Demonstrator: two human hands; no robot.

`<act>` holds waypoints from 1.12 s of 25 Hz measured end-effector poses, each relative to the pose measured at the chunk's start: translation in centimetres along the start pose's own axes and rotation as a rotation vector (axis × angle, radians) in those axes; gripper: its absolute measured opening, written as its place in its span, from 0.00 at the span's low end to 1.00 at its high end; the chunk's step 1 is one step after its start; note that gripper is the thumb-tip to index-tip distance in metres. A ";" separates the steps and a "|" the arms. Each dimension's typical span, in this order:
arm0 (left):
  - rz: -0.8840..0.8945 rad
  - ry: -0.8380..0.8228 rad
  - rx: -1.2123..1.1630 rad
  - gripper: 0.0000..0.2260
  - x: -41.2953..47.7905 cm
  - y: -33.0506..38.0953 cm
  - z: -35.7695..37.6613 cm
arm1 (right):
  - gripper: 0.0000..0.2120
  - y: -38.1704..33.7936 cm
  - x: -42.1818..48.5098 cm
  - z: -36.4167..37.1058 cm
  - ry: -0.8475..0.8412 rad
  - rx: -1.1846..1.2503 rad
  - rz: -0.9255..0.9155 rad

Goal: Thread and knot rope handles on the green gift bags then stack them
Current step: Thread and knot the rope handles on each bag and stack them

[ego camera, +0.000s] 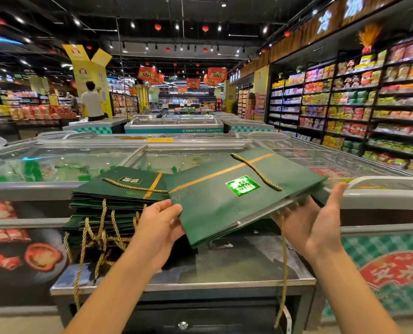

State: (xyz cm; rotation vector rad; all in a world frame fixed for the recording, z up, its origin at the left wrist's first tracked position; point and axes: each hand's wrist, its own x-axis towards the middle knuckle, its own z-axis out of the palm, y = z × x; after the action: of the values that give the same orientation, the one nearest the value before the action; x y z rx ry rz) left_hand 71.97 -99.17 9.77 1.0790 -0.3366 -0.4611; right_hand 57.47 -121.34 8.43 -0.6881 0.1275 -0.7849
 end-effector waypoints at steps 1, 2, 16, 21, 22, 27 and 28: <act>0.001 -0.013 -0.020 0.07 -0.2 -0.9 0.3 | 0.34 0.1 -0.3 0.0 -0.028 -0.072 0.001; -0.009 -0.041 -0.041 0.07 -0.5 -1.8 0.6 | 0.26 0.4 -0.5 0.1 -0.051 -0.187 -0.002; 0.556 -0.268 1.166 0.13 0.4 -6.2 -0.5 | 0.13 -0.6 1.8 -4.1 0.180 -0.975 0.114; 0.585 -0.567 1.508 0.24 1.3 -9.5 0.5 | 0.14 0.5 2.5 -4.6 0.139 -1.584 -0.046; 0.572 -0.558 1.493 0.24 1.5 -9.7 0.3 | 0.16 0.6 2.7 -4.5 0.136 -1.759 -0.140; 0.594 -0.532 1.455 0.24 2.2 -10.9 -0.3 | 0.18 4.4 4.3 -0.1 -0.320 -1.937 -0.370; 0.598 -0.517 1.441 0.23 2.2 -10.9 -0.3 | 0.18 5.8 4.9 1.1 -0.419 -1.931 -0.311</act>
State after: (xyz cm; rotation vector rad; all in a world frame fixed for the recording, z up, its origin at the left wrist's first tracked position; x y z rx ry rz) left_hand 71.89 -104.30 -0.05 2.1168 -1.5501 0.1516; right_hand 64.94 -121.22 6.42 -2.7228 0.4051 -0.5944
